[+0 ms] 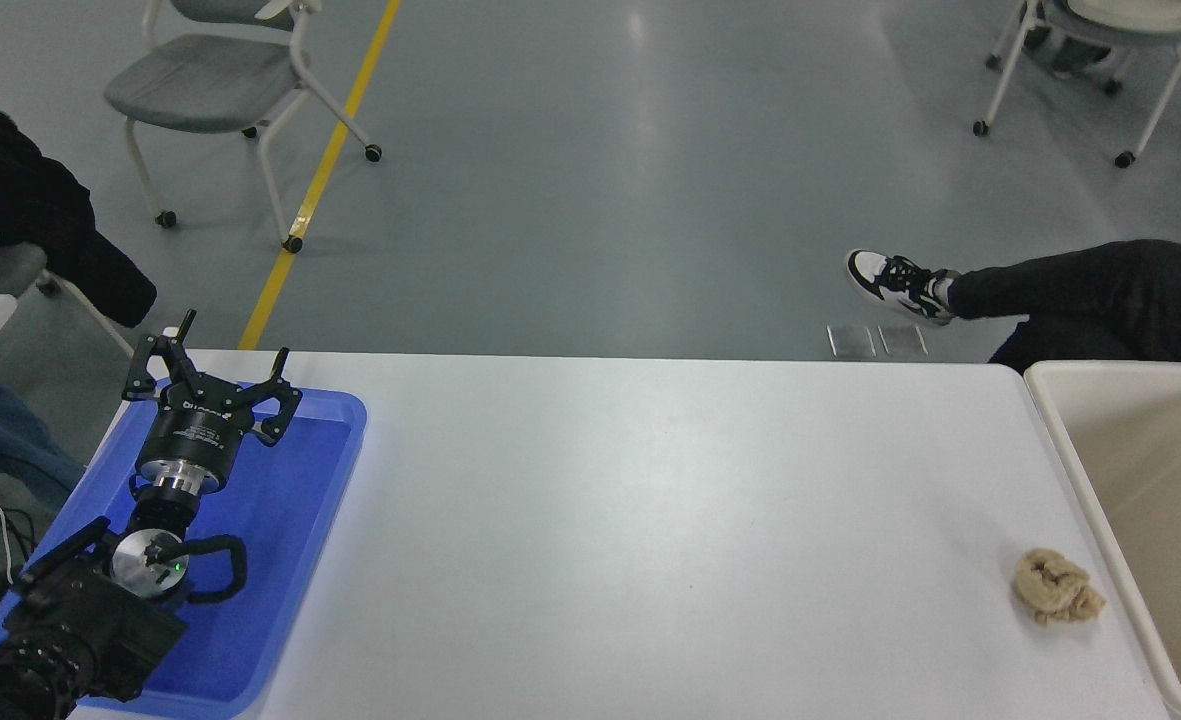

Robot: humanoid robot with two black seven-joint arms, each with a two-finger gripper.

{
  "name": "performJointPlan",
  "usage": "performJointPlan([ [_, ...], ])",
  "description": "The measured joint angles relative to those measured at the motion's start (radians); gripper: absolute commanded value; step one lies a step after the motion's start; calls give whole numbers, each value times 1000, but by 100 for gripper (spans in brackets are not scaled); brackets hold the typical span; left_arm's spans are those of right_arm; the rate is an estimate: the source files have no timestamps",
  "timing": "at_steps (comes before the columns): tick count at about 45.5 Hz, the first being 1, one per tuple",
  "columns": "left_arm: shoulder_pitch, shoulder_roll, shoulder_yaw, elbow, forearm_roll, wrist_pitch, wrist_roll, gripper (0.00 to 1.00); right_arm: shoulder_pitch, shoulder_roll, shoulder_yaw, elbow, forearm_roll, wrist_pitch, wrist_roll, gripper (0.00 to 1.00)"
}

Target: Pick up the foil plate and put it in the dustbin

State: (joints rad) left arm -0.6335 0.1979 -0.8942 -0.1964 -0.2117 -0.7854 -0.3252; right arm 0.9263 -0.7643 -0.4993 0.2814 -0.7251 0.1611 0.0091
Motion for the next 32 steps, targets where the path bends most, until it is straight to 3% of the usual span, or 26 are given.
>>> performJointPlan([
  [9, 0, 0, 0, 0, 0, 0, 0, 100, -125, 92, 57, -95, 94, -17, 0, 0],
  [23, 0, 0, 0, 0, 0, 0, 0, 100, -193, 145, 87, -140, 142, -25, 0, 3],
  [28, 0, 0, 0, 0, 0, 0, 0, 100, -199, 152, 90, -146, 148, -26, 0, 22],
  [29, 0, 0, 0, 0, 0, 0, 0, 100, -201, 153, 90, -147, 149, -26, 0, 36],
  [31, 0, 0, 0, 0, 0, 0, 0, 100, -201, 154, 91, -149, 150, -26, 0, 90],
  [32, 0, 0, 0, 0, 0, 0, 0, 100, -201, 155, 91, -150, 151, -26, 0, 94],
])
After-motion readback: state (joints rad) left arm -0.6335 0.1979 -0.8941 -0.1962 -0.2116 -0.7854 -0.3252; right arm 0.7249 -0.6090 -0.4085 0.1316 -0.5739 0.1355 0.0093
